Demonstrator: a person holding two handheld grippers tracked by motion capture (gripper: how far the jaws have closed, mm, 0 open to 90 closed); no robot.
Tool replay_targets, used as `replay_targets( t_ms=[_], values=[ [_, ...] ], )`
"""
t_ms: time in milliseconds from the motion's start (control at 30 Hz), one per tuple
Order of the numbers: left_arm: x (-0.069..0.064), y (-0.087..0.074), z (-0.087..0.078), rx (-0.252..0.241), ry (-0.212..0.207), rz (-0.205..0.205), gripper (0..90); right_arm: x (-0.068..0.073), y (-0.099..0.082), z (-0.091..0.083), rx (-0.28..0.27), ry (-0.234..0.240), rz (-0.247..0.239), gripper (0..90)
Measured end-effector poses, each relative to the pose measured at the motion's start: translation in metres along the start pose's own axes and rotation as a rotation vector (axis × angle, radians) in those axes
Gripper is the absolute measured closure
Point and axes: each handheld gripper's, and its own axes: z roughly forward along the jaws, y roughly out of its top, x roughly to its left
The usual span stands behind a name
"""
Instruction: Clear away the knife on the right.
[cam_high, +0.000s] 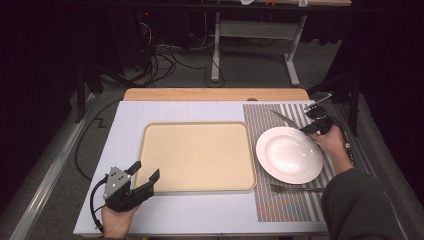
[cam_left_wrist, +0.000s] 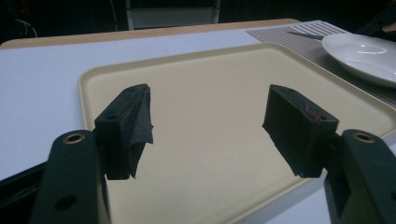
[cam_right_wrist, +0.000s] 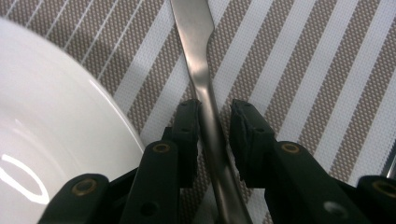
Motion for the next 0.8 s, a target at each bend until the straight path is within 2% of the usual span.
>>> replay_targets(
  t_ms=[133,300,367,467,567,733,800],
  values=[
    [0.0000,0.0000,0.0004,0.002,-0.001,0.000,32.9,0.0010,0.0023,0.0018,-0.011,0.003,0.020,74.8],
    [-0.0001,-0.0003,-0.0004,0.002,-0.001,0.002,32.9,0.0040,0.0014,0.0010,-0.009,-0.013,-0.007,80.3],
    [0.0000,-0.0005,-0.0007,0.001,0.001,0.002,32.9,0.0053,0.0012,0.0010,-0.009,-0.022,-0.003,80.4],
    [0.0002,-0.0007,-0.0012,0.002,0.003,0.001,32.9,0.0080,0.0018,0.0005,0.002,-0.045,-0.023,80.6],
    [-0.0001,-0.0008,-0.0013,0.003,0.005,0.001,32.9,0.0076,0.0007,0.0000,0.001,-0.042,-0.012,80.7],
    [0.0004,-0.0005,-0.0003,0.005,0.011,0.000,32.9,0.0075,-0.0007,-0.0022,0.014,-0.054,-0.037,80.8],
    [0.0000,-0.0002,0.0002,0.005,0.011,0.002,32.9,0.0066,-0.0027,-0.0040,0.012,-0.052,-0.029,80.8]
  ],
)
